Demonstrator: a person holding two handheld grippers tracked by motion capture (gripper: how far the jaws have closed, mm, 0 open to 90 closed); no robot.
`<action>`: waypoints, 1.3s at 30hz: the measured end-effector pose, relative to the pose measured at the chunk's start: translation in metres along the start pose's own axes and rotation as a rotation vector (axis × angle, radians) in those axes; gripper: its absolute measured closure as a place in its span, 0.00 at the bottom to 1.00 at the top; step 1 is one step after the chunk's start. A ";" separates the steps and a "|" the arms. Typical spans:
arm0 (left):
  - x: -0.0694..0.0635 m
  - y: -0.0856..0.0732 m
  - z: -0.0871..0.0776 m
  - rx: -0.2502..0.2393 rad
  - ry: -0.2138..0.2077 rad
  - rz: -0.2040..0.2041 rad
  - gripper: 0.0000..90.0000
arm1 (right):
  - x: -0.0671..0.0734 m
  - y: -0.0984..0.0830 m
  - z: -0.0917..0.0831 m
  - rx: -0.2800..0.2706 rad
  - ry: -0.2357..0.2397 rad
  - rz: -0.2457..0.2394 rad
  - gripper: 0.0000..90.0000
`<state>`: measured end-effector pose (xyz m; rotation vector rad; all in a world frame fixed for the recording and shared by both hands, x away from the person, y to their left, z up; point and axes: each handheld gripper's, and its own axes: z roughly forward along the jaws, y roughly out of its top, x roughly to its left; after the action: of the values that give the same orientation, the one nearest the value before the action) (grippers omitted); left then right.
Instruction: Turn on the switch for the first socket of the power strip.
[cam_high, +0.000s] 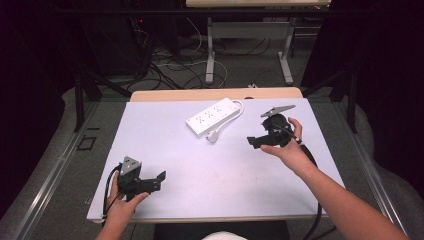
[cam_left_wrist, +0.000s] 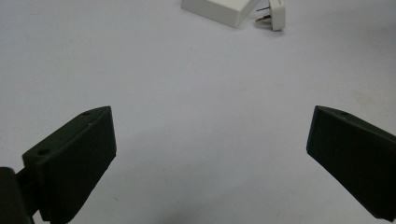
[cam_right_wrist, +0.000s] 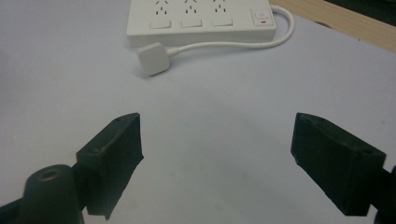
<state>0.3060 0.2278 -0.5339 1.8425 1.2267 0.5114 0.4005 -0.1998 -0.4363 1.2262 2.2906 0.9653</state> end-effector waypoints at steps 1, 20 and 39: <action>0.000 0.000 0.000 -0.001 0.000 -0.001 0.01 | 0.000 0.002 0.001 0.001 0.000 -0.003 0.19; 0.000 0.000 -0.001 -0.007 -0.003 0.000 0.01 | -0.008 0.036 0.018 0.026 -0.007 -0.029 0.31; 0.000 0.000 0.000 -0.010 -0.007 0.005 0.01 | -0.014 0.063 0.034 0.018 -0.057 -0.060 0.40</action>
<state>0.3057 0.2275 -0.5338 1.8379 1.2134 0.5122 0.4648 -0.1736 -0.4147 1.1703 2.2825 0.8795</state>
